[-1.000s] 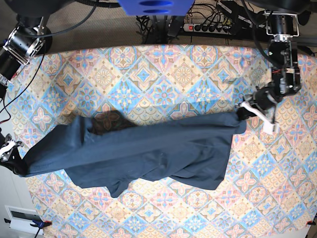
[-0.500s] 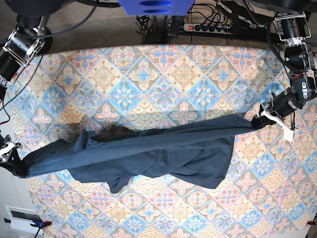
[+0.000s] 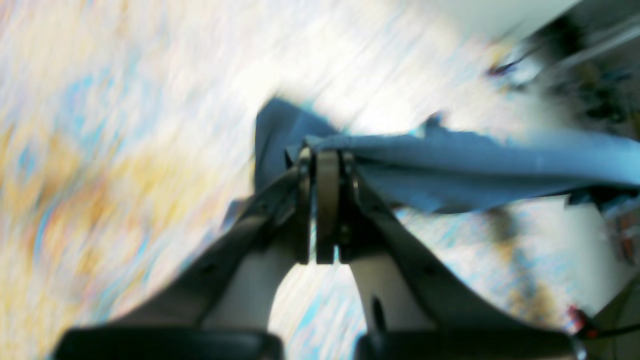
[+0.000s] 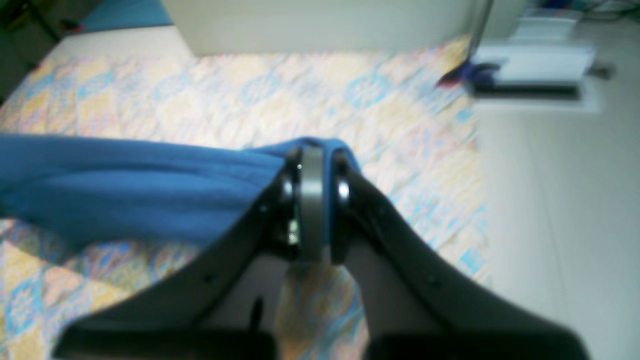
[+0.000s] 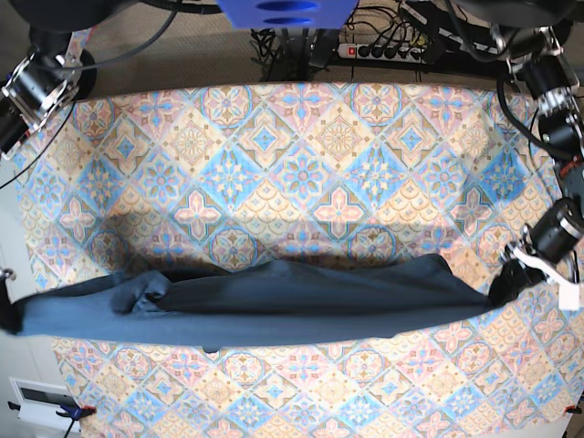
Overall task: Layout the t-shirt on the table in an organized manner, then fold the t-shirt properly
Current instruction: 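Pull the shirt edge with the left gripper away from the right gripper, then lift the shirt high with both grippers and shake it out, then lower the shirt onto the table, left gripper dragging its edge outward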
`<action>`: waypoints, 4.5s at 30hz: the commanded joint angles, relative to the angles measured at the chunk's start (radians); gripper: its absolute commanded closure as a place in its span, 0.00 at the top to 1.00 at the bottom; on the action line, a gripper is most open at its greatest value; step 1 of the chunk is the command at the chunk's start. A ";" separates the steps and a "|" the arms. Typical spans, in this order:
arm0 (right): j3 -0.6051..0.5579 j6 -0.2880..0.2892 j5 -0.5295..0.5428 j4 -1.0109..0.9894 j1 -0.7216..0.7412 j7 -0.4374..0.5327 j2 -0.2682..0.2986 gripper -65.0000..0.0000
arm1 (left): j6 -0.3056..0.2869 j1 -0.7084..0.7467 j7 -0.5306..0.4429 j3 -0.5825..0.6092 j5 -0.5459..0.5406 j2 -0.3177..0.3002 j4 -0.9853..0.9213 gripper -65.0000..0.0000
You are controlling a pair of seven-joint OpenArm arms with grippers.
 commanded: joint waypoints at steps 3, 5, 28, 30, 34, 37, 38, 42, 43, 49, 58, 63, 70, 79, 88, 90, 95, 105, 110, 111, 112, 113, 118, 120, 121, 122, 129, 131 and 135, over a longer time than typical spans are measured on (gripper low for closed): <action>-0.020 0.001 0.034 0.009 0.121 0.050 0.032 0.01 | 0.006 -0.184 0.030 -0.017 0.016 -0.027 0.008 0.00; -0.072 0.001 0.034 -0.016 0.195 0.050 0.032 0.01 | 0.008 -0.306 0.082 -0.011 0.039 -0.024 0.002 0.00; -0.437 0.001 0.029 -0.502 0.840 0.139 -0.029 0.01 | 0.005 -1.167 -0.015 0.350 0.260 0.100 -0.607 0.00; -0.435 0.001 0.031 -0.504 0.840 0.139 -0.029 0.01 | 0.008 -1.167 -0.051 0.358 0.278 0.101 -0.595 0.00; -0.435 0.001 0.031 -0.502 0.840 0.140 -0.029 0.01 | -0.001 -1.167 0.044 0.400 0.218 0.097 -0.584 0.00; -0.434 0.001 0.028 -0.501 0.840 0.157 -0.029 0.01 | 0.011 -1.167 -0.071 0.385 0.277 0.094 -0.564 0.00; -0.432 0.001 0.029 -0.501 0.840 0.177 -0.029 0.01 | 0.017 -1.167 -0.093 0.362 0.303 0.095 -0.604 0.00; -0.423 0.001 0.026 -0.459 0.840 0.166 -0.029 0.01 | -0.012 -1.167 0.038 0.387 0.243 0.095 -0.595 0.00; -0.422 0.001 0.026 -0.444 0.840 0.178 -0.029 0.01 | -0.011 -1.167 0.007 0.391 0.244 0.094 -0.566 0.00; -0.422 0.001 0.031 -0.436 0.840 0.209 -0.022 0.01 | 0.026 -1.167 -0.035 0.341 0.290 0.094 -0.615 0.00; -0.414 0.001 -0.008 -0.427 0.840 0.238 -0.020 0.01 | 0.055 -1.167 -0.087 0.339 0.313 0.082 -0.622 0.00; -0.422 0.001 -0.092 -0.439 0.840 0.229 -0.020 0.01 | 0.055 -1.167 -0.082 0.342 0.320 0.082 -0.648 0.00; -0.564 0.001 -0.215 -0.508 0.840 0.252 -0.028 0.01 | 0.083 -1.167 -0.116 0.347 0.321 0.086 -0.765 0.00; -0.537 0.001 -0.264 -0.609 0.840 0.430 -0.040 0.01 | 0.083 -1.167 -0.168 0.388 0.361 0.086 -0.788 0.00; -0.412 0.001 -0.055 -0.447 0.840 0.114 -0.016 0.01 | 0.075 -1.167 0.004 0.358 0.188 -0.015 -0.645 0.00; -0.414 0.001 0.003 -0.376 0.829 0.074 0.032 0.01 | 0.075 -1.103 0.057 0.354 0.154 -0.055 -0.549 0.00; -0.408 0.001 0.198 -0.217 0.569 0.023 0.138 0.01 | 0.075 -0.810 0.148 0.293 0.040 -0.167 -0.276 0.00; -0.187 0.001 0.338 0.124 -0.021 -0.018 0.199 0.01 | 0.074 -0.059 0.179 -0.146 -0.119 -0.162 0.024 0.00; -0.069 0.001 0.339 0.222 -0.224 -0.018 0.199 0.01 | 0.074 0.161 0.180 -0.239 -0.176 -0.100 0.060 0.00; -0.056 0.001 0.339 0.239 -0.255 -0.018 0.199 0.01 | 0.074 0.192 0.179 -0.241 -0.179 -0.096 0.062 0.00; -0.047 0.001 0.339 0.256 -0.285 -0.018 0.199 0.01 | 0.074 0.218 0.179 -0.244 -0.179 -0.096 0.062 0.00; -0.046 0.001 0.339 0.268 -0.311 -0.018 0.199 0.01 | 0.074 0.245 0.177 -0.245 -0.178 -0.096 0.062 0.00; -0.043 0.001 0.339 0.284 -0.417 -0.013 0.196 0.01 | 0.074 0.316 0.176 -0.239 -0.173 -0.050 0.062 0.00; -0.043 0.001 0.339 0.282 -0.430 -0.010 0.195 0.01 | 0.074 0.319 0.179 -0.213 -0.164 -0.015 0.062 0.00; -0.043 0.001 0.339 0.280 -0.430 -0.010 0.187 0.01 | 0.074 0.316 0.177 -0.186 -0.151 0.002 0.062 0.00; -0.041 0.001 0.338 0.280 -0.428 -0.010 0.172 0.01 | 0.074 0.314 0.176 -0.150 -0.135 0.020 0.062 0.00; -0.021 0.001 0.296 0.276 -0.426 -0.010 0.146 0.01 | 0.074 0.265 0.176 0.157 0.076 0.204 0.059 0.00; -0.020 0.001 0.269 0.276 -0.426 -0.010 0.135 0.01 | 0.074 0.264 0.176 0.216 0.146 0.269 0.057 0.06; -0.020 0.001 0.230 0.276 -0.426 -0.010 0.129 0.01 | 0.074 0.254 0.160 0.305 0.238 0.373 0.051 0.35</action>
